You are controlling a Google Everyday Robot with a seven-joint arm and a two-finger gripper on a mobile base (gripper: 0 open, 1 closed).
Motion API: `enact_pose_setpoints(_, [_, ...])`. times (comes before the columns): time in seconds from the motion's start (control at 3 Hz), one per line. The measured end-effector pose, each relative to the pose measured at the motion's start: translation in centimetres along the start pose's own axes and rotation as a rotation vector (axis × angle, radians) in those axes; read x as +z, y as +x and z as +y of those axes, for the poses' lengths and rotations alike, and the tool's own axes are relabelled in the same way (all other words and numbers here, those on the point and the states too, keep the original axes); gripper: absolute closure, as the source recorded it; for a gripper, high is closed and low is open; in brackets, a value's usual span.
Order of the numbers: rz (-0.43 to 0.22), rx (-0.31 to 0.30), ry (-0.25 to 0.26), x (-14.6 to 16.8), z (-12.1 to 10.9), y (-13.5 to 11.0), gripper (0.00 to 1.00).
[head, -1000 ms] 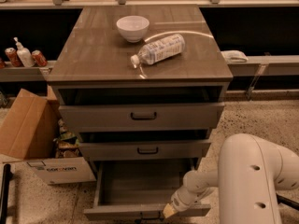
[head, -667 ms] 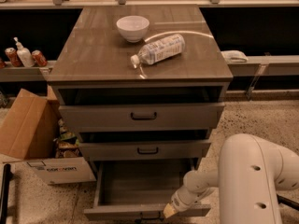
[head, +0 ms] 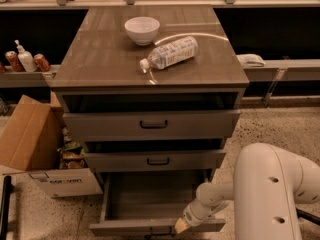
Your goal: Close bottom drawer
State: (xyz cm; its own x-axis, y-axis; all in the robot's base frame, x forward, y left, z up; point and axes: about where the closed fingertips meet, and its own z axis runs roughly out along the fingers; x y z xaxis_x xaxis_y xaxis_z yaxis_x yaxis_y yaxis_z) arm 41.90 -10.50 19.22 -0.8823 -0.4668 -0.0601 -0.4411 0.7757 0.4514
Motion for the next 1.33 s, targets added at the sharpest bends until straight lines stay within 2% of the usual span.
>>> enact_pose_setpoints(0.67, [0.003, 0.000, -0.002, 0.16, 0.10, 0.11, 0.15])
enact_pose_setpoints(1.0, [0.004, 0.000, -0.003, 0.11, 0.19, 0.14, 0.00])
enact_pose_setpoints(1.33, [0.004, 0.001, -0.001, 0.20, 0.21, 0.18, 0.02])
